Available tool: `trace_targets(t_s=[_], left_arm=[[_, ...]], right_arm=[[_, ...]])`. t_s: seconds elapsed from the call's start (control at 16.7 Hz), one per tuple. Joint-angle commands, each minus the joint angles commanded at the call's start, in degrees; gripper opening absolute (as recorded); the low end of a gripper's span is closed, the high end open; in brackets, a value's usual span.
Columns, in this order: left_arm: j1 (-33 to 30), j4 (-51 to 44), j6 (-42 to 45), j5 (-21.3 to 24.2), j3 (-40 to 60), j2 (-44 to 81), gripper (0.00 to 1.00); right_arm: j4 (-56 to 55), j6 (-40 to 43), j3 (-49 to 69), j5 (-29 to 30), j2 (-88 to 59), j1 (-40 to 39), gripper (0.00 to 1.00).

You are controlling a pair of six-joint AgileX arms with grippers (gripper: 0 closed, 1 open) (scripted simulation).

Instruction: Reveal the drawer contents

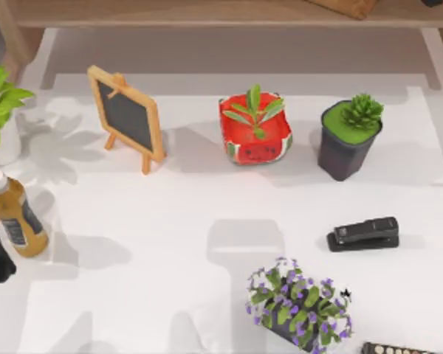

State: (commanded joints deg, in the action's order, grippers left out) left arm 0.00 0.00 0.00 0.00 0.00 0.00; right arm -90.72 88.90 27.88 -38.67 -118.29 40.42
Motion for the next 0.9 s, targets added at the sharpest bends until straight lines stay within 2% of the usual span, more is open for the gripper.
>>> trace_targets(t_s=[0.72, 0.9], left_arm=[[0.0, 0.0, 0.0, 0.0, 0.0, 0.0, 1.00], [0.0, 0.0, 0.0, 0.0, 0.0, 0.0, 1.00]], right_arm=[[0.0, 0.0, 0.0, 0.0, 0.0, 0.0, 0.98], [0.0, 0.0, 0.0, 0.0, 0.0, 0.0, 1.00]])
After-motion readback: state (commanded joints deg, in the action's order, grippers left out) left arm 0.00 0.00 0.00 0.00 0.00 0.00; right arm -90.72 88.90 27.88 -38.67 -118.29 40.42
